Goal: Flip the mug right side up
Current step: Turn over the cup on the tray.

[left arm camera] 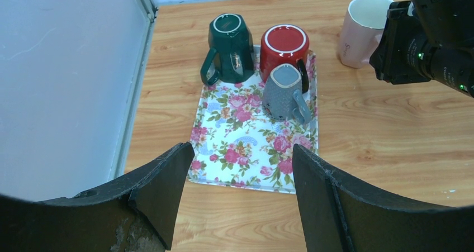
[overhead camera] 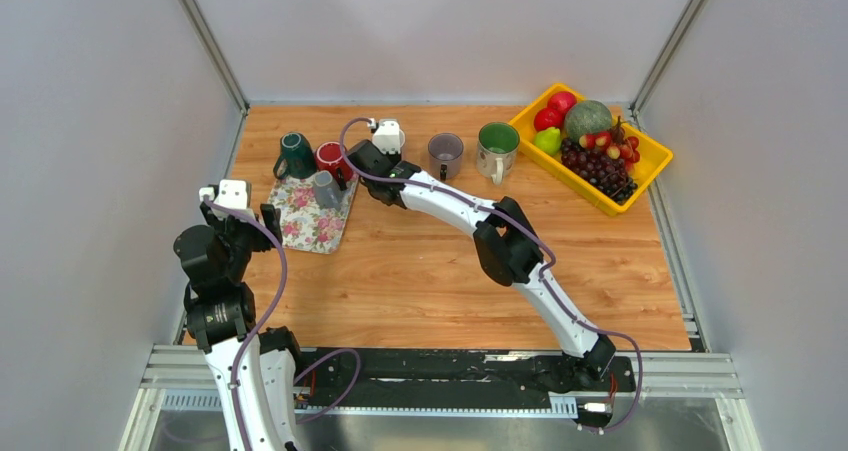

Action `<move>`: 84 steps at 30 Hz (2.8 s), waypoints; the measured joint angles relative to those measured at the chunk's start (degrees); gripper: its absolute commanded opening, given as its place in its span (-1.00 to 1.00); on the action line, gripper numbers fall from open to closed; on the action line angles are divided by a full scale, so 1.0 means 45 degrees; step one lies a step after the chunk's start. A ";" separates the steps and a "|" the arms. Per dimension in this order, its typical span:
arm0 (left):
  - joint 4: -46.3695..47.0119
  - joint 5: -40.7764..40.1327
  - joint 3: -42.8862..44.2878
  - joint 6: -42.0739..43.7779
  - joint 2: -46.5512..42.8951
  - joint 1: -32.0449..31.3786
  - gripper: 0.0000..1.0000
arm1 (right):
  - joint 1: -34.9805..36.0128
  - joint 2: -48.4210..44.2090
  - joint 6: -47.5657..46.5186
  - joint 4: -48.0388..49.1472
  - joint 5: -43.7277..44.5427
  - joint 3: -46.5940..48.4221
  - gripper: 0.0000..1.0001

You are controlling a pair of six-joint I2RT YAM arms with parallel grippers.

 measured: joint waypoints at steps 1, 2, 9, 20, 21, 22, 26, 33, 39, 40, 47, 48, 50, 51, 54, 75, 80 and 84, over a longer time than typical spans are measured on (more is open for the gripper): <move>0.0000 0.0000 0.0000 0.0000 -0.0010 0.0000 0.52 | 0.0015 -0.0015 0.0005 -0.0005 0.0010 -0.0005 -0.65; 0.0000 0.0000 0.0000 0.0000 -0.0019 0.0000 0.52 | 0.0024 -0.0019 0.0010 -0.0005 0.0019 -0.0015 -0.65; 0.0000 0.0000 0.0000 0.0000 -0.0034 0.0005 0.52 | 0.0049 -0.0073 0.0121 -0.0034 0.0034 -0.0078 -0.64; 0.0000 0.0005 0.0000 -0.0010 -0.0049 0.0015 0.52 | 0.0092 -0.0078 0.0306 -0.0102 0.0083 -0.0083 -0.64; 0.0000 0.0005 0.0000 -0.0010 -0.0049 0.0015 0.52 | 0.0102 -0.0083 0.0321 -0.0107 0.0083 -0.0083 -0.64; 0.0000 0.0005 0.0000 -0.0010 -0.0049 0.0015 0.52 | 0.0107 -0.0097 0.0330 -0.0117 0.0083 -0.0097 -0.64; 0.0000 0.0005 0.0000 -0.0010 -0.0049 0.0015 0.52 | 0.0146 -0.0189 0.0340 -0.0287 0.0068 -0.0107 -0.58; 0.0000 0.0005 0.0000 -0.0010 -0.0049 0.0015 0.52 | 0.0214 -0.0291 0.0379 -0.0364 0.0170 -0.0107 -0.26; 0.0000 0.0005 0.0000 -0.0015 -0.0053 0.0015 0.52 | 0.0219 -0.0559 0.0418 -0.0282 0.0209 -0.0107 0.04; 0.0000 0.0005 0.0000 -0.0019 -0.0053 0.0015 0.52 | 0.0219 -0.0588 0.0427 -0.0277 0.0204 -0.0117 0.06; 0.0000 0.0005 0.0000 -0.0044 -0.0049 0.0015 0.52 | 0.0228 -0.1234 0.0427 -0.0219 -0.0019 -0.1083 0.21; 0.0000 0.0005 0.0000 -0.0044 -0.0049 0.0015 0.52 | 0.0243 -0.1355 0.0423 -0.0228 -0.0073 -0.1219 0.22; 0.0000 0.0005 0.0000 -0.0044 -0.0053 0.0015 0.52 | 0.0277 -0.1613 0.0413 -0.0228 -0.0131 -0.1438 0.25; 0.0000 0.0005 0.0000 -0.0044 -0.0049 0.0015 0.52 | 0.0306 -0.1773 0.0403 -0.0228 -0.0165 -0.1554 0.25; 0.0000 0.0005 0.0000 -0.0044 -0.0053 0.0015 0.53 | 0.0466 -0.2322 0.0238 -0.0243 -0.0185 -0.1846 0.31; 0.0015 -0.0262 0.0000 -0.0112 -0.0238 0.0087 0.54 | 0.1613 -0.3895 -0.7825 0.1909 -0.6722 -0.3385 0.60; 0.0097 -0.0345 0.0000 -0.0146 -0.0267 0.0112 0.54 | 0.1549 -0.2550 -0.8359 0.1919 -0.7169 -0.2856 0.59; 0.0102 -0.0364 0.0000 -0.0151 -0.0282 0.0126 0.54 | 0.1496 -0.1676 -0.8412 0.1885 -0.7470 -0.2443 0.55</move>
